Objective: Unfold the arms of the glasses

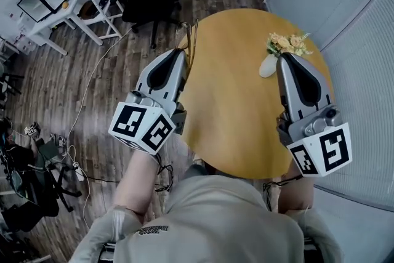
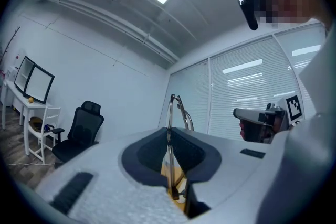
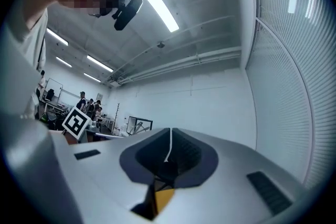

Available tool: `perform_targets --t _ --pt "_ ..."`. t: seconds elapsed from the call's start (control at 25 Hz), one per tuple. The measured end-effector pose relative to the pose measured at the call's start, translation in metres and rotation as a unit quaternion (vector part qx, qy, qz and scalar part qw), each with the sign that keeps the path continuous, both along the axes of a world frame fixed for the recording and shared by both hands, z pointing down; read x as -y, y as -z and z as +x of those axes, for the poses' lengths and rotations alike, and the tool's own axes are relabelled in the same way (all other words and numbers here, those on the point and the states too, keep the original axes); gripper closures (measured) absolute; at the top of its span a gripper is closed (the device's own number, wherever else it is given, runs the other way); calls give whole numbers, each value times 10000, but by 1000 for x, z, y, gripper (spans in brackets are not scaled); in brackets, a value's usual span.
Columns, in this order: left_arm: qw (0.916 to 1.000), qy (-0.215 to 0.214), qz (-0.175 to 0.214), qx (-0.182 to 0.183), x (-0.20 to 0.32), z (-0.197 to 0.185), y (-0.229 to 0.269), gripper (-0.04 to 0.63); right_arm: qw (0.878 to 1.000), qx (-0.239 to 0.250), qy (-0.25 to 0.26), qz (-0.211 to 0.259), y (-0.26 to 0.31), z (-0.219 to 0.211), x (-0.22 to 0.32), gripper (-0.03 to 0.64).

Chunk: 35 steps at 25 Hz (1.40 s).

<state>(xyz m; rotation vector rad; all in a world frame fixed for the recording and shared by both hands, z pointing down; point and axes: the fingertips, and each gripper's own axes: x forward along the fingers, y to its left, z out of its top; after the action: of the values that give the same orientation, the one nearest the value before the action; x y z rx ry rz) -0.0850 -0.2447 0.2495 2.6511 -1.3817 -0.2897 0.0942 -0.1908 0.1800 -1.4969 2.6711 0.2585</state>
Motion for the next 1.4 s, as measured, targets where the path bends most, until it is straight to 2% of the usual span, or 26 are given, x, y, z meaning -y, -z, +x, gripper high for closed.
perform_targets --t 0.28,0.64,1.0,1.12,1.24,1.4 --pt "9996 102 123 -223 -25 -17 22 555 9998 -139 119 73 4 -4 -21 583" --pt "9995 130 3 -281 -60 -21 20 555 9977 151 425 -512 -25 -9 -42 583" --pt "9998 142 45 -120 -68 -28 20 555 9964 186 597 -570 -23 -21 -41 583" --pt "9999 145 -4 -29 -68 -28 14 555 9965 101 682 -473 -16 -33 -36 583" --pt "9998 163 -47 47 -67 -28 10 555 9966 56 803 -178 7 -49 -28 583" --pt "9999 49 -7 103 -70 -18 10 555 9901 131 1378 218 44 -76 -29 581"
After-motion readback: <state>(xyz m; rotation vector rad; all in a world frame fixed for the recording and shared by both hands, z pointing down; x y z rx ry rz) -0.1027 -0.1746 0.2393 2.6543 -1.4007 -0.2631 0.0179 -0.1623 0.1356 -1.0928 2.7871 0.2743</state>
